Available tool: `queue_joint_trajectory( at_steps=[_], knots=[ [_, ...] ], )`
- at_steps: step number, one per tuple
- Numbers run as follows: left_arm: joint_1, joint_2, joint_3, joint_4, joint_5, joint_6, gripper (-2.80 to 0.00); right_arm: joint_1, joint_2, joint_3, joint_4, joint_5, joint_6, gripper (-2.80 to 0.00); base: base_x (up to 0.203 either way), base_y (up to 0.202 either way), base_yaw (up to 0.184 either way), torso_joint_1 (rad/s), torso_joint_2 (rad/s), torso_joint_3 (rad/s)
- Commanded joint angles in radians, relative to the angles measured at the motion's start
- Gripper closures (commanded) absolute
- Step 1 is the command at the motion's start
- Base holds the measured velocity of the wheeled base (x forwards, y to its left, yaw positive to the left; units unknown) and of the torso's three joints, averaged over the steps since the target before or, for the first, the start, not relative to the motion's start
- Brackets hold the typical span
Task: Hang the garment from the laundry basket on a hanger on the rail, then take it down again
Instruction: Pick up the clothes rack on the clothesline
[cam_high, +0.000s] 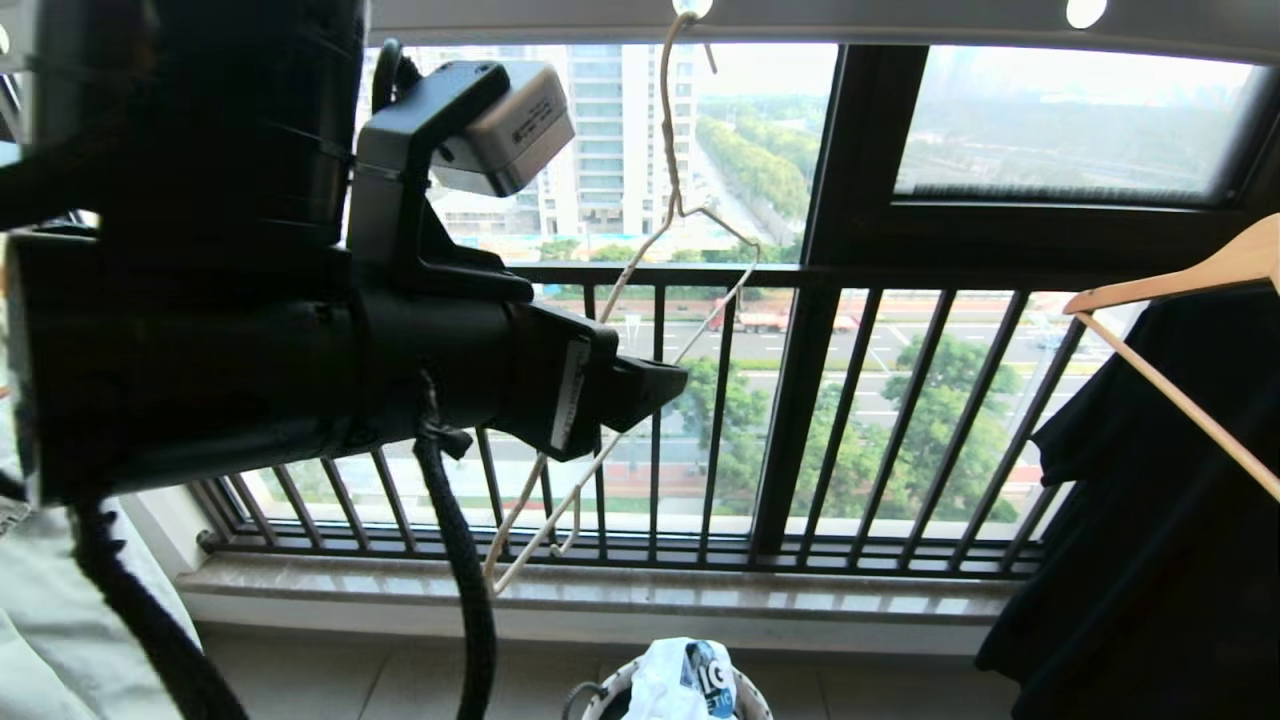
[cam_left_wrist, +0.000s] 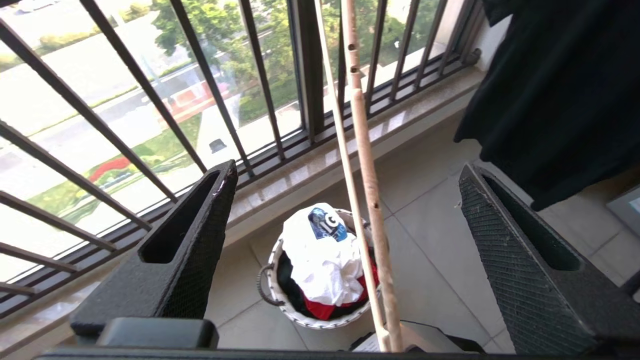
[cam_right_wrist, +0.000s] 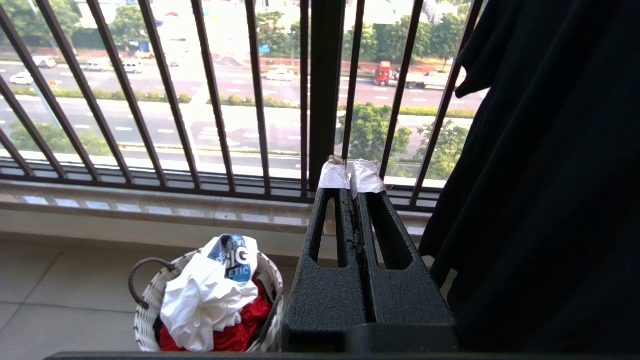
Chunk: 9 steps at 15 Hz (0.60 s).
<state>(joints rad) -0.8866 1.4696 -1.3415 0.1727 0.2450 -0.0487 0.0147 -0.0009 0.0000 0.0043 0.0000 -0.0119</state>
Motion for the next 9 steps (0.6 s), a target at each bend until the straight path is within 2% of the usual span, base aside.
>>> queue_joint_trajectory(
  at_steps=[1, 4, 5, 9],
  knots=[
    [0.0, 0.057, -0.038, 0.001, 0.014, 0.005, -2.8, 0.001, 0.001, 0.0, 0.0, 0.0, 0.0, 0.0, 0.0, 0.0, 0.0, 0.0, 0.0, 0.0],
    [0.0, 0.075, -0.077, 0.001, 0.014, 0.007, -2.8, 0.001, 0.002, 0.0, 0.0, 0.0, 0.0, 0.0, 0.0, 0.0, 0.0, 0.0, 0.0, 0.0],
    [0.0, 0.075, -0.079, 0.001, 0.014, 0.007, 0.0, 0.001, 0.001, 0.0, 0.0, 0.0, 0.0, 0.0, 0.0, 0.0, 0.0, 0.0, 0.0, 0.0],
    [0.0, 0.077, -0.066, 0.002, 0.014, 0.007, 0.0, 0.001, 0.001, 0.0, 0.0, 0.0, 0.0, 0.0, 0.0, 0.0, 0.0, 0.0, 0.0, 0.0]
  ],
)
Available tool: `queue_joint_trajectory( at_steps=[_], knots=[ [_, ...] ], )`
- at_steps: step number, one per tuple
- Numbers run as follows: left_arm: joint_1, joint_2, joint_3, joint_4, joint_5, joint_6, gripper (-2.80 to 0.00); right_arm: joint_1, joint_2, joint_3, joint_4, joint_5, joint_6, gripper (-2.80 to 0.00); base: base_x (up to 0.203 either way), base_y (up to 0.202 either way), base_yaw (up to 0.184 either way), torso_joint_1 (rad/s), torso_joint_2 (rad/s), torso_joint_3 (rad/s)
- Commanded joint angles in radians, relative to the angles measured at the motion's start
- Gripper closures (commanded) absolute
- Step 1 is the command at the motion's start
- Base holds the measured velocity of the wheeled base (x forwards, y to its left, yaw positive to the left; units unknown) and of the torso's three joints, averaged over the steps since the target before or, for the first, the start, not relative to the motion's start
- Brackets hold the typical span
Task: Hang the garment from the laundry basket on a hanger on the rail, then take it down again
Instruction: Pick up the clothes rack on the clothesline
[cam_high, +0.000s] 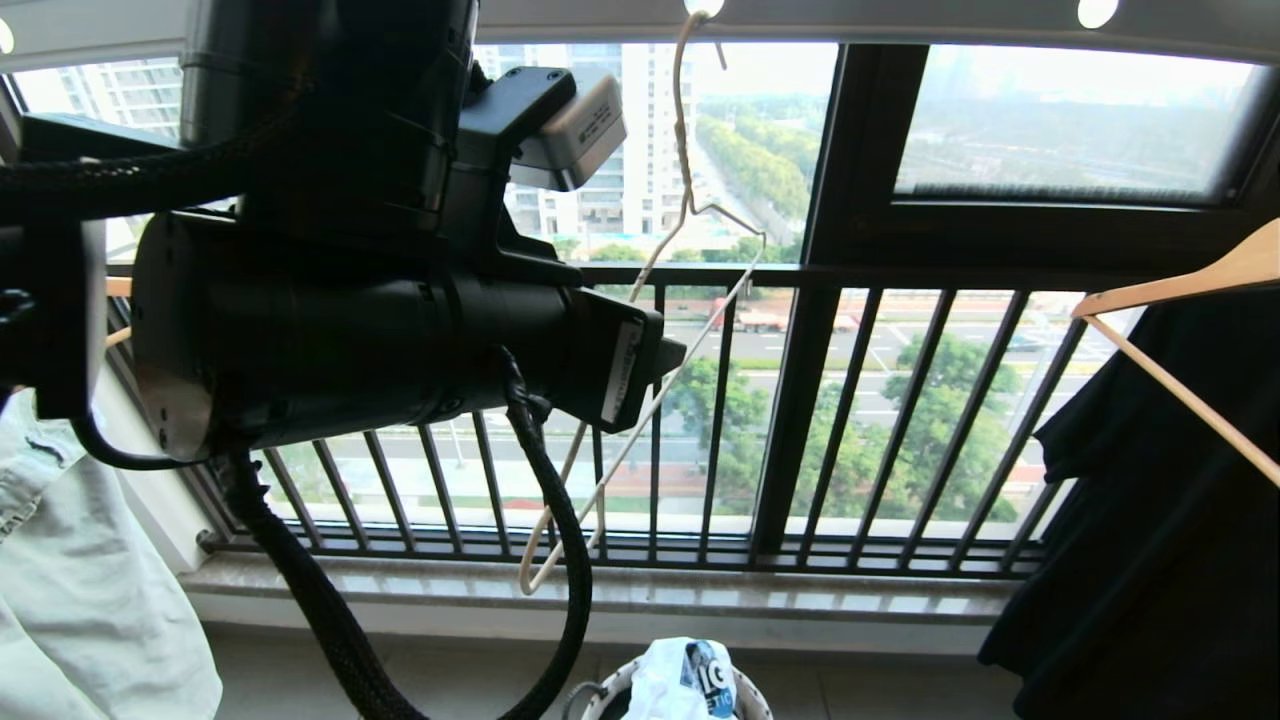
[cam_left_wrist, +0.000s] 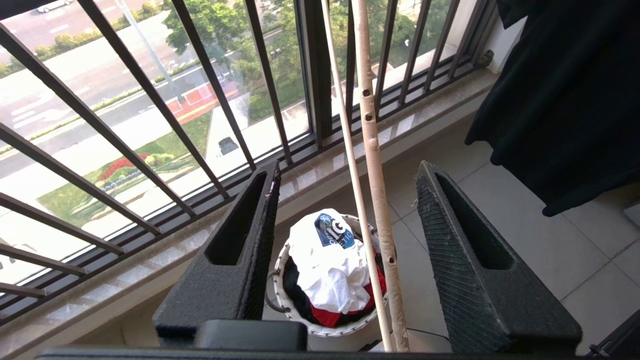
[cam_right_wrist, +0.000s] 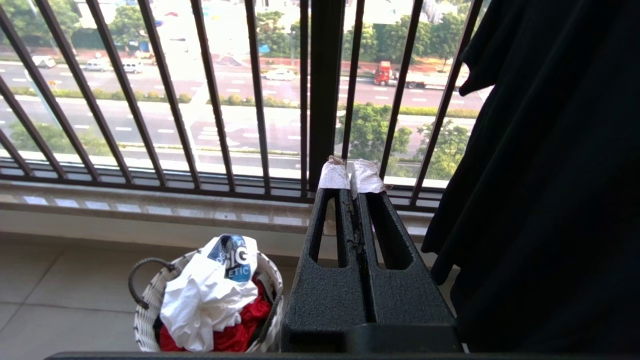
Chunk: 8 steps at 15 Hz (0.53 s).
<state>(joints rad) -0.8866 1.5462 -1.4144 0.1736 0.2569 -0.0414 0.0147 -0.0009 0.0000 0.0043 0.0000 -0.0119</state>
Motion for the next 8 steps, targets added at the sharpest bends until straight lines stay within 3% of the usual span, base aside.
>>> queue_joint_trajectory(
  at_steps=[1, 8],
  knots=[
    [0.0, 0.0, 0.009, 0.001, 0.002, 0.0, 0.0, 0.001, 0.001, 0.0, 0.0, 0.0, 0.0, 0.0, 0.0, 0.0, 0.0, 0.0, 0.0, 0.0],
    [0.0, -0.008, 0.009, 0.0, 0.002, 0.0, 0.0, 0.001, 0.002, 0.0, 0.0, 0.0, 0.0, 0.0, 0.0, 0.0, 0.0, 0.0, 0.0, 0.0]
  ],
)
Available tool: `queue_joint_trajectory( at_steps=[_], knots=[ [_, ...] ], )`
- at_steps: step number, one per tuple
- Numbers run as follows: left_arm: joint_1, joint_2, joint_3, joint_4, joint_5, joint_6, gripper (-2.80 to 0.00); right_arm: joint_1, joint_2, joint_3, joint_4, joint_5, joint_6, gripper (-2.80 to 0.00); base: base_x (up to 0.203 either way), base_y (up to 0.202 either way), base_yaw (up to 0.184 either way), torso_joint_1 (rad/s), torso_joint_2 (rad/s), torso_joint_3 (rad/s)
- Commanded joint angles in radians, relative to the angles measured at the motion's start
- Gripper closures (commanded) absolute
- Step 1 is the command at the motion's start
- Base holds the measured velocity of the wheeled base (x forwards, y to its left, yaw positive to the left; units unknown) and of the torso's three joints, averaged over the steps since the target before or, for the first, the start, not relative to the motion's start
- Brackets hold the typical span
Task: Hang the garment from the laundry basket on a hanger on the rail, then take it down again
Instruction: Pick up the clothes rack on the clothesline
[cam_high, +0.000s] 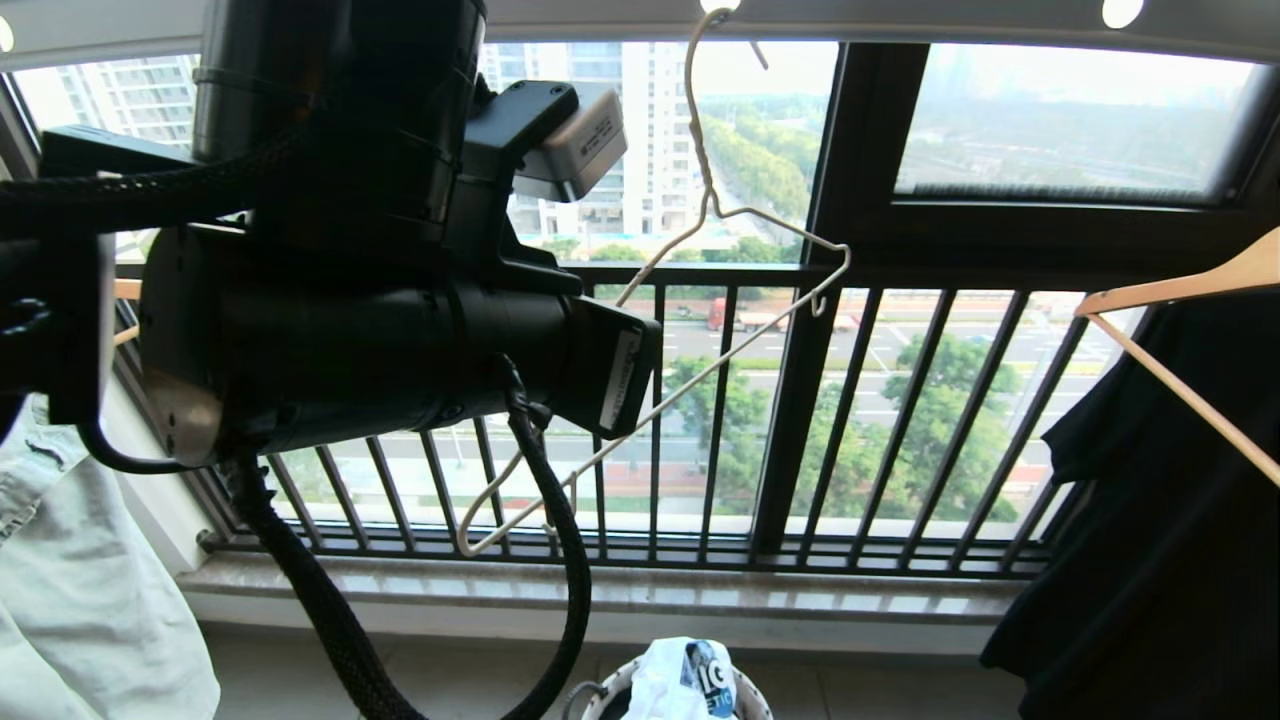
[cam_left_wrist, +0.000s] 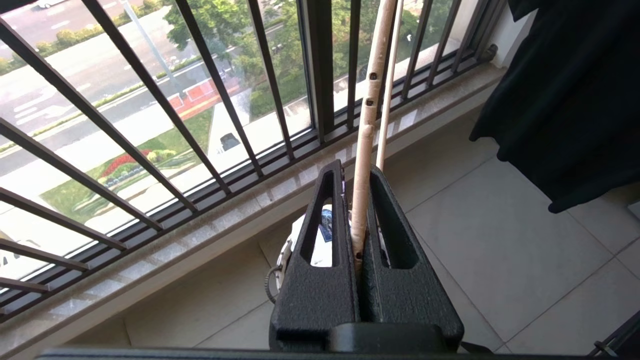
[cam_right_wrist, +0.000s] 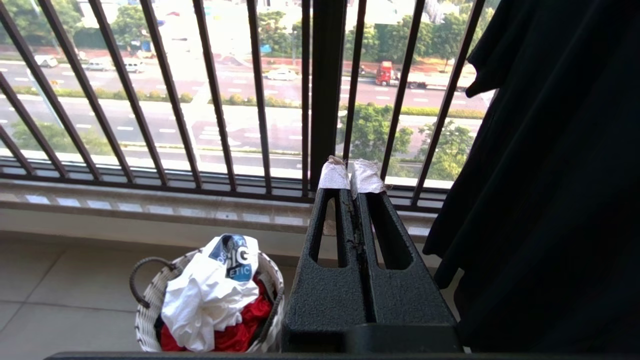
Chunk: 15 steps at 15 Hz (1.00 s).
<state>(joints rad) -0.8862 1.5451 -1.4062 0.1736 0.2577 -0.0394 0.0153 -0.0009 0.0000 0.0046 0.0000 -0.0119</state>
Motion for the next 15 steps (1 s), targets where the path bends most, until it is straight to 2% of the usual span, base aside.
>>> queue_joint_trajectory(
  at_steps=[1, 4, 10, 15],
  knots=[
    [0.0, -0.008, 0.004, 0.0, 0.002, -0.004, 0.0, 0.0, 0.001, 0.0, 0.0, 0.0, 0.0, 0.0, 0.0, 0.0, 0.0, 0.0, 0.0, 0.0],
    [0.0, -0.013, 0.004, 0.0, 0.01, -0.002, 0.0, 0.0, 0.001, 0.0, 0.0, 0.0, 0.0, 0.0, 0.0, 0.0, 0.0, 0.0, 0.0, 0.0],
    [0.0, -0.039, 0.006, 0.0, 0.073, -0.004, 0.0, 0.0, 0.002, 0.0, 0.0, 0.0, 0.0, 0.0, 0.0, 0.0, 0.0, 0.0, 0.0, 0.0],
    [0.0, -0.058, 0.013, 0.0, 0.074, -0.002, 0.0, 0.0, 0.001, 0.0, 0.0, 0.0, 0.0, 0.0, 0.0, 0.0, 0.0, 0.0, 0.0, 0.0]
  ],
)
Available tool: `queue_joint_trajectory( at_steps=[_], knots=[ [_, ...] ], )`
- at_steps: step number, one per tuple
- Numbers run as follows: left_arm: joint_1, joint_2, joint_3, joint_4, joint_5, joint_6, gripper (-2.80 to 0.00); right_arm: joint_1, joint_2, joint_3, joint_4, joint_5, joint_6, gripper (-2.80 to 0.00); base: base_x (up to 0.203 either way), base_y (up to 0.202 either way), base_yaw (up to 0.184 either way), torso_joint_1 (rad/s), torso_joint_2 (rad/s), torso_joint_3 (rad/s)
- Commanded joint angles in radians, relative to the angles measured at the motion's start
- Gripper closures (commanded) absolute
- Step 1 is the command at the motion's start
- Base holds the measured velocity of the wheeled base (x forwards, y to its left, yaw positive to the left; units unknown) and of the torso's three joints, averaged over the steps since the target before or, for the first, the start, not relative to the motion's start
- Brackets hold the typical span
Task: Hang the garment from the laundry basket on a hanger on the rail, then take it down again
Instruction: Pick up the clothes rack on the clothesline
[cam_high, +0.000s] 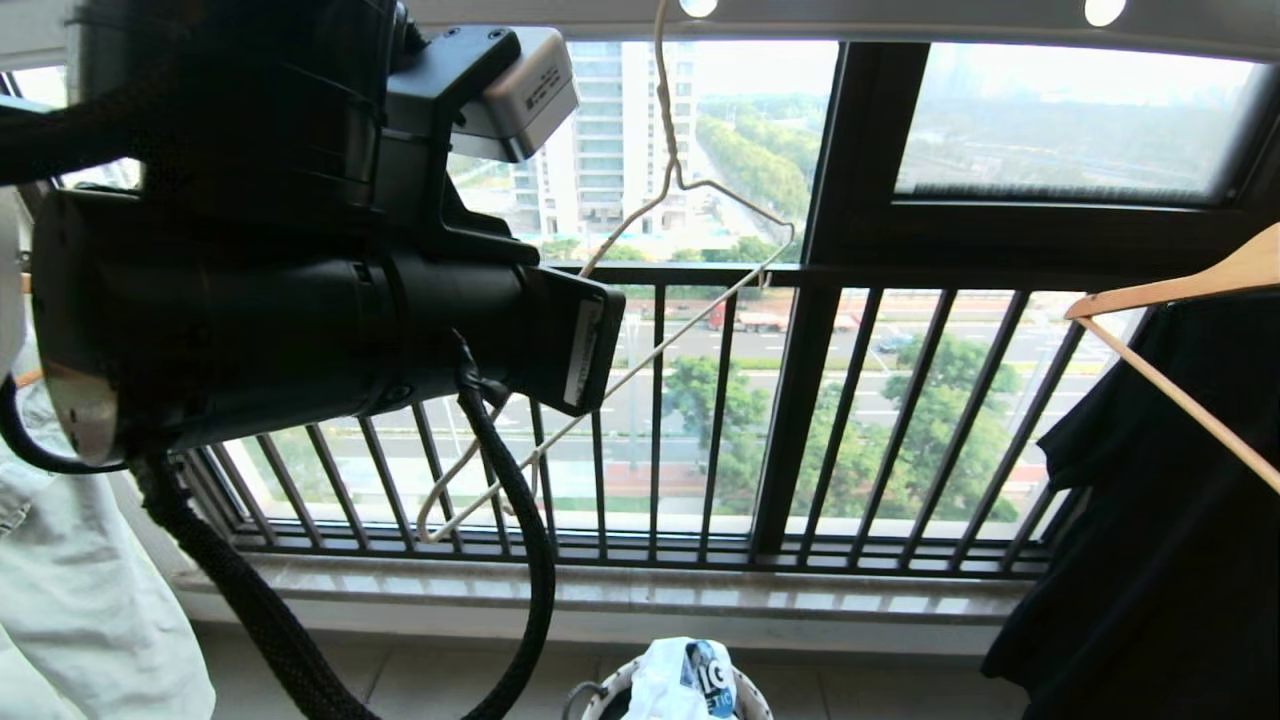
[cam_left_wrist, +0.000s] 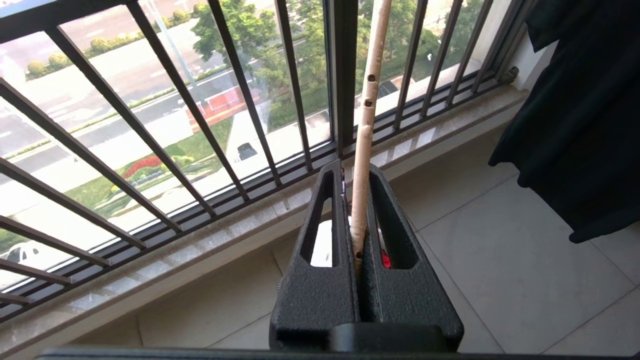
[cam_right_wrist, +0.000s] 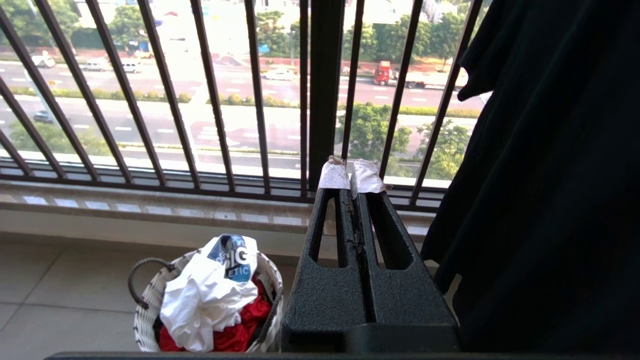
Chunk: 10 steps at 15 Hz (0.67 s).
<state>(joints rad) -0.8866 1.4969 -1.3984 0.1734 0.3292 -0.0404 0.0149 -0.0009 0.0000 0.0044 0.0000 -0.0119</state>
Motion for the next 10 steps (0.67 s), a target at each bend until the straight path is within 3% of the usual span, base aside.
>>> queue_joint_trajectory(
  at_steps=[1, 10],
  knots=[
    [0.0, -0.017, 0.012, 0.0, 0.002, 0.0, 0.0, 0.0, 0.001, 0.0, 0.0, 0.0, 0.0, 0.0, 0.0, 0.0, 0.0, 0.0, 0.0, 0.0],
    [0.0, -0.089, 0.068, 0.002, 0.002, 0.001, 0.0, 0.0, 0.001, 0.0, 0.0, 0.0, 0.0, 0.0, 0.0, 0.0, 0.0, 0.0, 0.0, 0.0]
  ],
)
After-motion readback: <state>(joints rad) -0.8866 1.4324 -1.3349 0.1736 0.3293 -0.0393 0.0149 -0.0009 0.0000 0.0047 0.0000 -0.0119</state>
